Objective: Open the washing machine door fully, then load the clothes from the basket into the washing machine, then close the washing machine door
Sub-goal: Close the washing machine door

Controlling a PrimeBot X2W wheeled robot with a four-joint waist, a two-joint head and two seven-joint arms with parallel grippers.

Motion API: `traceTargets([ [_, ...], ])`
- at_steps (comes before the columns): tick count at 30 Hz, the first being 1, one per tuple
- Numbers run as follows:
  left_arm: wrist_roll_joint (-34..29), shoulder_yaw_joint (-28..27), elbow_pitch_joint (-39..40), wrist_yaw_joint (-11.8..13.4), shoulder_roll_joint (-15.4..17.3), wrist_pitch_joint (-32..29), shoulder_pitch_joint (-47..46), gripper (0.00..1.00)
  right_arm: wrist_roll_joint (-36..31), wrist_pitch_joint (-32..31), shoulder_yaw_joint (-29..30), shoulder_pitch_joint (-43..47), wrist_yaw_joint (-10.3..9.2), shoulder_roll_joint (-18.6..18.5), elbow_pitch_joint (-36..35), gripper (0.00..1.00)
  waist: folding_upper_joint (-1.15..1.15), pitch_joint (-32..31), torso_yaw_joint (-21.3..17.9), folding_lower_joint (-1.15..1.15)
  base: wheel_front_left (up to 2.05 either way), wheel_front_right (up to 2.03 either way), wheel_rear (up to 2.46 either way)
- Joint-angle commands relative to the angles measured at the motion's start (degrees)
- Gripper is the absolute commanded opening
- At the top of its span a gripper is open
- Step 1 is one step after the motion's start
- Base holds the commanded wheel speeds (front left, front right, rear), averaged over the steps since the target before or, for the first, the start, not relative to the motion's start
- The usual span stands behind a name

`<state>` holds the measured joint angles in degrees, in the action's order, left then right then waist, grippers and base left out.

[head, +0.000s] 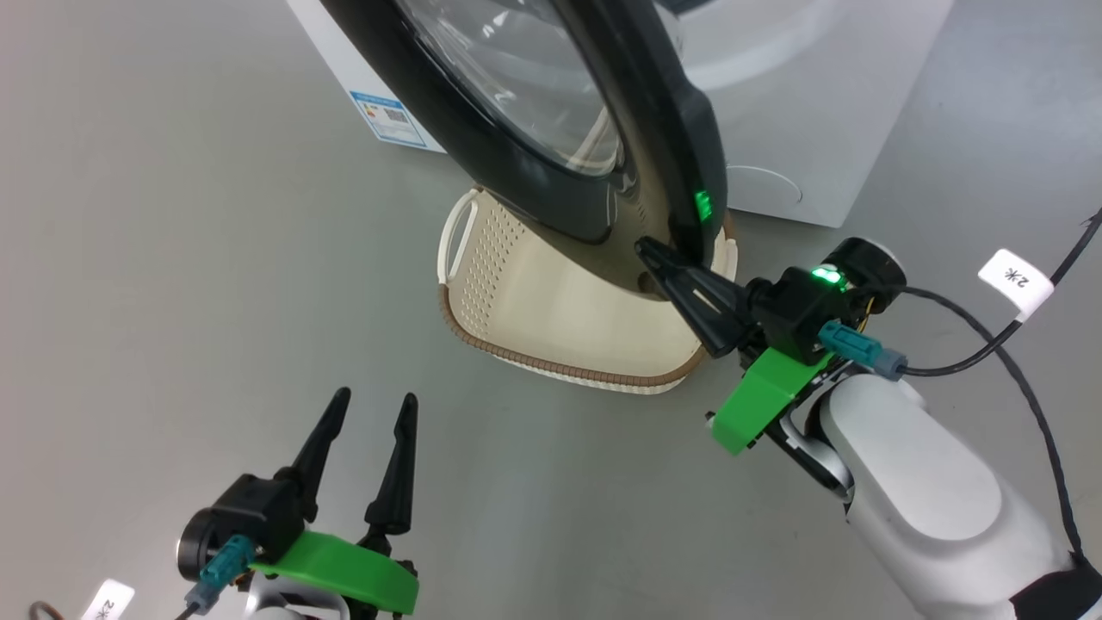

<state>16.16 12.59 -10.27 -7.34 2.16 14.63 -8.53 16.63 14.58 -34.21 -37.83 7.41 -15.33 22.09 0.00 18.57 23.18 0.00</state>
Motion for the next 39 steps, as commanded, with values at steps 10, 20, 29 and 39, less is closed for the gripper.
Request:
traceTargets([
  [10,1.75,-1.03,1.87,-0.14,0.73,0.37,-3.12,1.0,-2.14,0.41,3.76,-4.1,0.08,-1.14,0.89,0.0,0.0,3.19,0.76,0.0,0.0,0.0,0.0],
  [20,3.76,0.8,2.31,-0.14,0.73,0.37,-5.06,1.0,-3.56,0.41,5.14,-11.72,0.08,-5.06,3.7,0.0,0.0,7.51,1.6,0.0,0.0,0.0,0.0],
  [29,5.19,2.11,2.49,-0.14,0.72,0.37,-6.84,1.0,-3.2,0.41,5.96,-19.52,0.08,-7.98,7.48,0.0,0.0,10.97,2.39,0.0,0.0,0.0,0.0],
  [39,6.76,3.69,2.62,-0.14,0.72,0.37,-8.08,1.0,-3.6,0.41,5.93,-29.11,0.08,-10.84,12.97,0.0,0.0,13.59,3.93,0.0,0.0,0.0,0.0],
])
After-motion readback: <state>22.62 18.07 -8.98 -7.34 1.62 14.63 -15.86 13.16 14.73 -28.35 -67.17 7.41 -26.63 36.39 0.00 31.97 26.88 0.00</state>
